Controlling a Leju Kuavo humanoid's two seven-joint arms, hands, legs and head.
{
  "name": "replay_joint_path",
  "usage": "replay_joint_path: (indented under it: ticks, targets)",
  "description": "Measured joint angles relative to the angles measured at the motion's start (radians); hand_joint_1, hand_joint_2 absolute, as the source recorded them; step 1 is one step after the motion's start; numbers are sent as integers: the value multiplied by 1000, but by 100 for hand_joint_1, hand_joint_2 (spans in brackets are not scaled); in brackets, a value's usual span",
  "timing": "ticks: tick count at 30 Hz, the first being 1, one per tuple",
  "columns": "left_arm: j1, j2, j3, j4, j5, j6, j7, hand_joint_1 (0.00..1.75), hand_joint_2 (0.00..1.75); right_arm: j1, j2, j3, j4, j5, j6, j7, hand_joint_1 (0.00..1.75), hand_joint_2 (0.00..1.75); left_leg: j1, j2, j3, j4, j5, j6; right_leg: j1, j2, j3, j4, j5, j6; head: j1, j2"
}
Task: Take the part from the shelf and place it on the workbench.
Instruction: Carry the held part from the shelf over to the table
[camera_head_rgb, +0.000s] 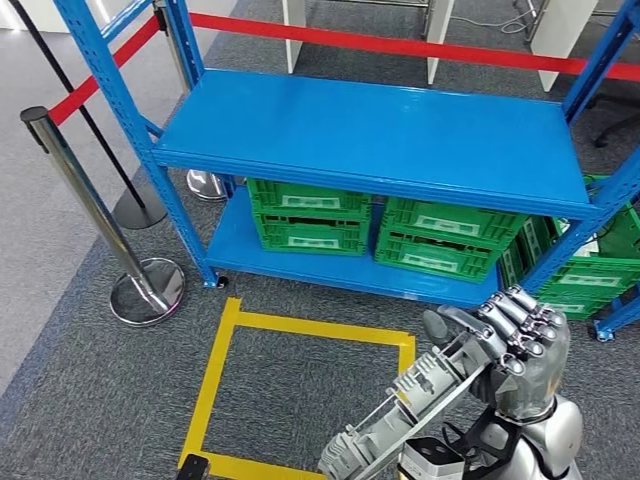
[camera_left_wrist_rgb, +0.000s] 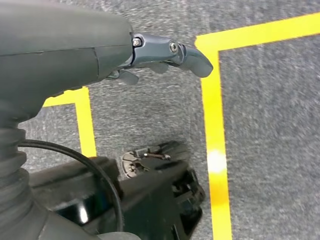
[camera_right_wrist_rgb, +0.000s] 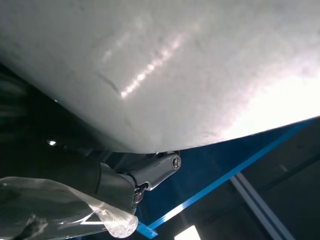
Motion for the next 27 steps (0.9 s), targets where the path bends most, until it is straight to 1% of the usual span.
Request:
replay_joint_path:
  ticks: [1, 2, 3, 4, 5, 6, 7, 8, 9, 10, 11, 12, 13, 14, 15, 16, 17, 18, 19, 20, 21, 22, 23, 24, 25, 26, 27]
  targets:
    - [1, 0, 0, 0, 0, 1, 0, 0, 175, 0, 0, 1, 0, 0, 0, 1, 175, 175, 2, -12, -1, -6, 0, 8, -1, -1, -2, 2, -5, 5, 0, 0]
    - [1, 0, 0, 0, 1, 2, 0, 0, 175, -1, -1, 1, 1, 0, 0, 2, 175, 175, 4, -24, -2, -12, 1, 18, -3, 15, -9, 15, -17, 10, 2, 0]
    - [0, 0, 0, 0, 1, 4, 0, 0, 175, -1, -2, 2, 1, 0, 0, 3, 175, 175, 7, -36, -4, -17, 5, 27, -4, 42, -25, 46, -40, 14, 4, 0]
    - [-1, 0, 0, 0, 1, 4, 0, 0, 175, 0, -2, 2, 2, 0, 0, 5, 175, 175, 8, -48, -6, -19, 10, 34, -6, 77, -53, 100, -71, 16, 7, 0]
    - [-3, -1, 0, 0, 1, 5, 0, 0, 175, 2, -3, 3, 4, 0, 0, 6, 175, 175, 6, -60, -11, -19, 13, 39, -7, 106, -87, 170, -102, 16, 9, 0]
    - [-3, -1, 0, 0, 1, 5, 0, 0, 175, 3, -3, 4, 6, 0, 0, 7, 175, 175, 4, -73, -16, -19, 16, 43, -7, 121, -122, 238, -125, 15, 10, 0]
    - [-3, -1, 0, 0, 1, 5, 0, 0, 175, 4, -3, 5, 9, 0, 0, 8, 175, 175, 1, -86, -19, -18, 19, 45, -6, 127, -146, 282, -132, 15, 10, 0]
    - [-2, -1, 1, 0, 1, 5, 0, 0, 175, 5, -4, 6, 11, 1, 0, 9, 175, 175, -1, -99, -21, -17, 21, 46, -6, 130, -155, 292, -120, 13, 10, 0]
    - [0, -1, 1, 0, 1, 5, 0, 0, 175, 5, -5, 7, 12, 3, 0, 10, 175, 175, -3, -113, -22, -16, 23, 45, -6, 133, -144, 263, -91, 10, 10, 0]
    - [0, -1, 1, 0, 0, 4, -1, 0, 175, 6, -6, 8, 13, 5, 0, 12, 175, 175, -4, -128, -22, -13, 24, 44, -6, 142, -117, 202, -50, 6, 10, 0]
    - [1, -1, 1, 0, -1, 3, -1, 0, 175, 7, -7, 9, 13, 8, 0, 13, 175, 175, -5, -141, -23, -11, 25, 43, -8, 163, -87, 138, -20, 2, 10, 0]
    - [0, -1, 1, 0, -3, 2, -2, 0, 175, 9, -8, 10, 12, 10, 0, 15, 175, 175, -6, -153, -27, -6, 26, 40, -9, 186, -61, 79, 0, 0, 9, 0]
    - [-1, 0, 1, 0, -6, 0, -3, 0, 175, 14, -9, 11, 10, 13, 0, 17, 175, 175, -5, -165, -34, -2, 28, 35, -9, 204, -44, 43, 7, -2, 8, 0]
    - [-1, 0, 1, 0, -8, -1, -3, 0, 175, 19, -9, 12, 8, 15, 0, 18, 175, 175, -3, -176, -41, 0, 31, 29, -9, 213, -37, 30, 2, -3, 8, 0]
    - [0, 0, 1, 0, -10, -2, -3, 0, 175, 26, -10, 12, 5, 18, 0, 18, 175, 175, -1, -187, -48, 1, 35, 21, -8, 207, -35, 25, 3, -4, 8, 0]
    - [2, 2, 1, 0, -12, -2, -3, 0, 175, 32, -10, 12, 3, 19, 0, 18, 175, 175, 0, -194, -54, 1, 38, 14, -9, 195, -34, 24, 6, -9, 8, 0]
    - [6, 3, 1, 0, -15, -3, -4, 0, 175, 36, -11, 12, 1, 21, 0, 18, 175, 175, -1, -185, -58, 7, 34, 8, -11, 183, -33, 20, 10, -14, 7, 0]
    - [8, 4, 0, 0, -17, -4, -4, 0, 175, 41, -11, 13, -3, 23, 0, 18, 175, 175, -2, -163, -68, 26, 19, 1, -13, 169, -32, 16, 13, -20, 3, 0]
    - [8, 6, 0, 0, -19, -5, -5, 0, 175, 47, -11, 13, -7, 25, 0, 18, 175, 175, -3, -133, -86, 65, -6, -5, -15, 154, -31, 13, 16, -24, 0, 0]
    - [8, 7, 0, 0, -21, -8, -5, 0, 175, 54, -11, 13, -10, 28, 0, 18, 175, 175, -1, -102, -112, 125, -40, -12, -14, 138, -32, 13, 16, -26, -4, 0]
    - [7, 8, 0, 0, -23, -10, -5, 0, 175, 61, -11, 12, -12, 29, 0, 18, 175, 175, 3, -84, -140, 191, -73, -18, -14, 122, -32, 13, 16, -27, -6, 0]
    - [7, 9, -1, 0, -25, -11, -6, 0, 175, 66, -11, 12, -13, 30, 0, 17, 175, 175, 7, -76, -163, 246, -94, -23, -13, 106, -33, 13, 15, -27, -6, 0]
    - [9, 10, -1, 0, -27, -12, -6, 0, 175, 70, -11, 12, -14, 31, 0, 17, 175, 175, 12, -72, -172, 274, -98, -26, -14, 90, -33, 13, 14, -27, -6, 0]
    - [11, 11, -1, 0, -28, -13, -6, 0, 175, 73, -11, 12, -14, 32, 0, 17, 175, 175, 15, -68, -162, 261, -84, -29, -14, 77, -33, 14, 14, -26, -7, 0]
    - [13, 12, -1, 0, -29, -14, -6, 0, 175, 74, -11, 12, -15, 32, 0, 17, 175, 175, 18, -61, -134, 212, -53, -30, -15, 64, -31, 14, 12, -25, -7, 0]
    - [14, 14, -1, 0, -29, -15, -6, 0, 175, 75, -12, 13, -16, 32, 0, 17, 175, 175, 19, -42, -96, 140, -21, -29, -14, 53, -29, 14, 10, -22, -7, 0]
    - [13, 15, -2, 0, -31, -15, -6, 0, 175, 76, -12, 13, -18, 31, 0, 18, 175, 175, 14, -19, -62, 73, 2, -27, -12, 43, -27, 14, 7, -18, -7, 0]
